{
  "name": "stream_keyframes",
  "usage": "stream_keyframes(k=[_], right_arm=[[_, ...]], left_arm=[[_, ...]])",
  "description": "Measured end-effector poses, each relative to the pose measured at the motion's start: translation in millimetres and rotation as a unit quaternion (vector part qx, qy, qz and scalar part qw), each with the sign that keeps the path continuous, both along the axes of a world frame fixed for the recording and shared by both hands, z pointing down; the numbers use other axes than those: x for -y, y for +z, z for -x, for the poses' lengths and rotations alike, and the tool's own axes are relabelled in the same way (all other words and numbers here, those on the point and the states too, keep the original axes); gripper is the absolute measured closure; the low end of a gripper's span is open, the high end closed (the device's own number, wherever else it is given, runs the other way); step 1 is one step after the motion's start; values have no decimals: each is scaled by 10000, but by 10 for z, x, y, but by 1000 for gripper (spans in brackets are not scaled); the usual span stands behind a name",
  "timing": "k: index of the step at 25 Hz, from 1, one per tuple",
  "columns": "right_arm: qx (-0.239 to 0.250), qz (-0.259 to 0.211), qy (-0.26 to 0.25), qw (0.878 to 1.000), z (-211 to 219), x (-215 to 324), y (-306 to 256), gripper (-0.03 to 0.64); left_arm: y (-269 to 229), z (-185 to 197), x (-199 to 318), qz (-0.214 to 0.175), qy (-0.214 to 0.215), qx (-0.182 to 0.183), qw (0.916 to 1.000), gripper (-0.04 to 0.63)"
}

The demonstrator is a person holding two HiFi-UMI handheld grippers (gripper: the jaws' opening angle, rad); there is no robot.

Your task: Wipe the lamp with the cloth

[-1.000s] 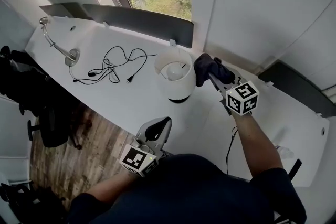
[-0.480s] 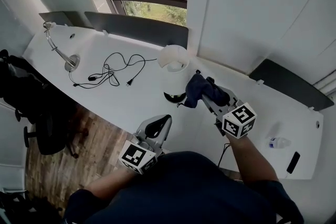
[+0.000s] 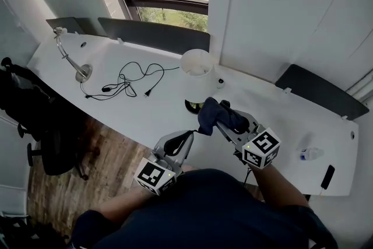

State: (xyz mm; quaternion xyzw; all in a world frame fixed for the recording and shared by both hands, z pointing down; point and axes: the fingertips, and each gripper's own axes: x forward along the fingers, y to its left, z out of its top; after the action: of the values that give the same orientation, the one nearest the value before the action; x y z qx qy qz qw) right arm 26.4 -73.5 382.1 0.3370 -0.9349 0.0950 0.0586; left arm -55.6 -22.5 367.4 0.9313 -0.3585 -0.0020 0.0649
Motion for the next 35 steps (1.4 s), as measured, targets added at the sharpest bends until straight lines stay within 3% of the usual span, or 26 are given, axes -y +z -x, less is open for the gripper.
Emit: stream_keyframes(k=[17,35], right_arm=[[207,-128,-507,9984,602,-625,-22,488],[214,-100,-608,9979,785,-713,22,491]], left_arm=[[-14,210,-157,-81,4,-40,10000,589],[18,382,-194,-87,-52,-55,9999,589]])
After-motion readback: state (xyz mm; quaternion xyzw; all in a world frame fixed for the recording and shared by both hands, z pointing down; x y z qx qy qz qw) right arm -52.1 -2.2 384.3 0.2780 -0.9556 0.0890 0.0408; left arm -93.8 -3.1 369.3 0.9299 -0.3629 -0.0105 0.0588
